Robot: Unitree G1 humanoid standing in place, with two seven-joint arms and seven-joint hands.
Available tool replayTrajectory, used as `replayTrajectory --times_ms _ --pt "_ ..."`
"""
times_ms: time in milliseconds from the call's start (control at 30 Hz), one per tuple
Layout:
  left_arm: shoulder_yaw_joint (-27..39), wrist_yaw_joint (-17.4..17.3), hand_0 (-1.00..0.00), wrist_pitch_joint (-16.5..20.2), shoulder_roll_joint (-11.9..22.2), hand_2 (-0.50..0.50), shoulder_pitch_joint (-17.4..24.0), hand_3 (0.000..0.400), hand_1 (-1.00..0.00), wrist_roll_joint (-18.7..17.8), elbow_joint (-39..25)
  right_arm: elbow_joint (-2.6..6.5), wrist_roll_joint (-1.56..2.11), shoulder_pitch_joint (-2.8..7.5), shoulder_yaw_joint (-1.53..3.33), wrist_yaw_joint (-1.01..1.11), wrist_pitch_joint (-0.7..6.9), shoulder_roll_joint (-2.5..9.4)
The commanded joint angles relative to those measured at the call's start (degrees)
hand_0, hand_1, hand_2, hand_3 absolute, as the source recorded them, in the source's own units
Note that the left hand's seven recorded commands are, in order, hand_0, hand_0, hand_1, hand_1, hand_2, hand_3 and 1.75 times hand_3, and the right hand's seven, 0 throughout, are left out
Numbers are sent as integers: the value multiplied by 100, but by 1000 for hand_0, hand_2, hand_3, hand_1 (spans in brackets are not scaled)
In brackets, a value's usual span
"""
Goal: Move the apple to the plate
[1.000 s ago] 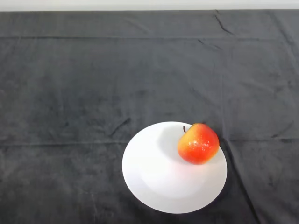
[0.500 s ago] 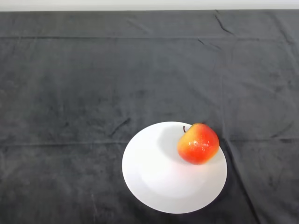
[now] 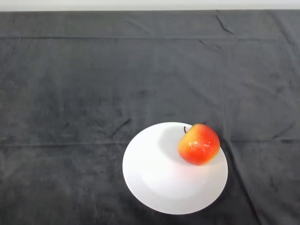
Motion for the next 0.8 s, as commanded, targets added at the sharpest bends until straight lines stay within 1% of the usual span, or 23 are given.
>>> replayTrajectory --times_ms 33,800 --pt "245 -24 0 60 95 0 7 0 0 89 45 21 -24 4 -141 -11 61 -188" --pt "412 -86 0 89 48 0 7 0 0 231 31 20 -24 4 -141 -11 60 -188"
